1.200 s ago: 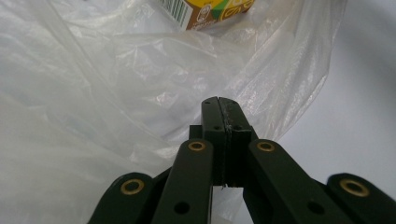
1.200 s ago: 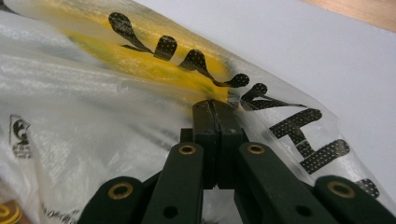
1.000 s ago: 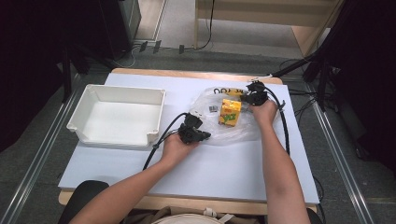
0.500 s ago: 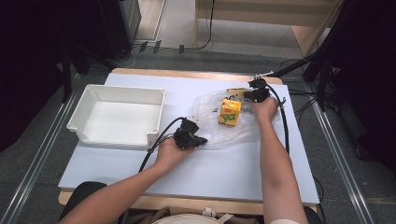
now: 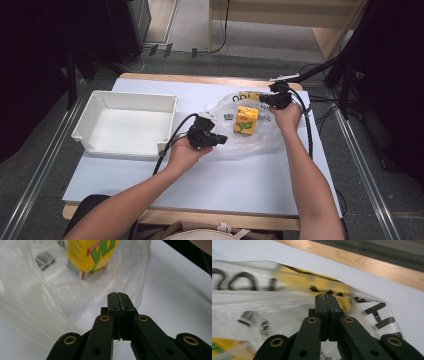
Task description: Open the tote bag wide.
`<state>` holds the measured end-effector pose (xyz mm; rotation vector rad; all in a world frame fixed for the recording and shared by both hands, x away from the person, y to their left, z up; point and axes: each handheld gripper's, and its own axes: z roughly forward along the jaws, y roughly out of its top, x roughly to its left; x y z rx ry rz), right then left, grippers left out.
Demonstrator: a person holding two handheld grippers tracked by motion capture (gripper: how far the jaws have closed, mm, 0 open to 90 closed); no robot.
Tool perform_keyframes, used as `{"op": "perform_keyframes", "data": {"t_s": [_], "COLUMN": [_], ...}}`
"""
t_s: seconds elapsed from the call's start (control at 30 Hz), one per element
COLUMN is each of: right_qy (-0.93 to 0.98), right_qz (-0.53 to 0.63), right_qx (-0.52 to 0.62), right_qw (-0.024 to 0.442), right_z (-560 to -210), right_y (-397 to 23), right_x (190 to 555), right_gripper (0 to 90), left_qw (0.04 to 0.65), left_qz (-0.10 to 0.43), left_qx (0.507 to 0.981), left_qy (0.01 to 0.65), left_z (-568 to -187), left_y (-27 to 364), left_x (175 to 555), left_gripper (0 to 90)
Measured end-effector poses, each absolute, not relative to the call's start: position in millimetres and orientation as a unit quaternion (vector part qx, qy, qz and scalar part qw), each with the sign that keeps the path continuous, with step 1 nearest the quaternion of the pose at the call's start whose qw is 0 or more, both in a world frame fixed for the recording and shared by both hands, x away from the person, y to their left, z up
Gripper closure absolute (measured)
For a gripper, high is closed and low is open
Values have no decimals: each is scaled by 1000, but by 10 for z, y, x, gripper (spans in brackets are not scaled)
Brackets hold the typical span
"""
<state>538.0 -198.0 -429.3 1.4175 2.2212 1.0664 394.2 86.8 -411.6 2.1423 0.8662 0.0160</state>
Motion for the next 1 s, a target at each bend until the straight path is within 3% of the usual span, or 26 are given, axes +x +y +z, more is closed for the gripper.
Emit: {"op": "perform_keyframes", "data": {"t_s": [0.2,0.63,1.0], "right_qy": [776,790,799], "right_qz": [399,404,396], "right_qx": [465,436,429], "right_qw": [153,150,143], "right_z": [-4059,-4005,-4199], "right_y": [-1966,-2062,-2137], "right_x": [5090,4620,4345], "right_gripper": [900,900,900], "left_qw": [414,402,389], "left_qz": [31,41,53], "left_qx": [842,844,846], "left_qy": [344,352,360], "left_z": [-3832,-3645,-3897], "left_y": [841,668,505], "left_x": [4160,4655,5083], "left_gripper": [900,900,900]}}
